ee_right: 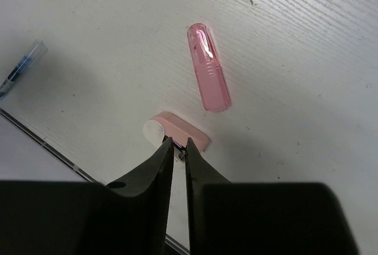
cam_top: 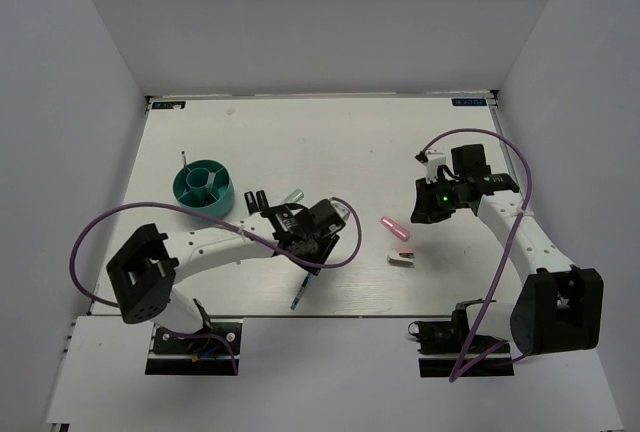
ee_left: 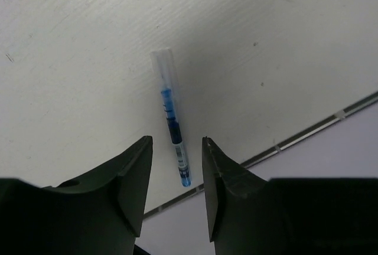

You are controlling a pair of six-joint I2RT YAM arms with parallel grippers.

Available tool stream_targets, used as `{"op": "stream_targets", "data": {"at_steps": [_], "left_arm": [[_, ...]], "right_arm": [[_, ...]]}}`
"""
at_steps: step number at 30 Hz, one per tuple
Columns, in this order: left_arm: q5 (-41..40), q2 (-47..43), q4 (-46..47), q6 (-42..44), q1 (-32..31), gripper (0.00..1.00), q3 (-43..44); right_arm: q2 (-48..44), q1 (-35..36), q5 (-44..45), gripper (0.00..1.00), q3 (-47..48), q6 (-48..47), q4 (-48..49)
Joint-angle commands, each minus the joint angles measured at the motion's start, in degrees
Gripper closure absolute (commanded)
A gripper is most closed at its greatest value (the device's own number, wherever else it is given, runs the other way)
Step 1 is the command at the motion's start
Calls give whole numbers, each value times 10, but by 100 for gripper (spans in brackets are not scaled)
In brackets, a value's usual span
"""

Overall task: Sort the stationery into containers
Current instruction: Pick up the pen from the center of the board.

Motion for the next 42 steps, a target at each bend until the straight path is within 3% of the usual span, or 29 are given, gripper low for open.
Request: {"op": "stream_targets", "data": {"at_steps": [1,5,21,33,39,42], "left_arm": [[-50,23,21,-25,-11,50,-5],[-90,45,22,-32,-16,41,2],[-46,103,82,-48,1,42,-13],[-64,130,93,-63,0,53,-36],[-53,143,93,-65,-1,73,-37],[-60,136,93,-66,-1,77,-42]], "right_arm": [[-8,-1,4,83,9,4,11],[-6,0,0,83,9,3,9],[-4,-3,-5,82,9,-4,5],[-4,-3,-9,82,10,-6,3],[-8,-4,-8,82,10,-6,3],[-9,-3,-7,82,9,-6,2]]}}
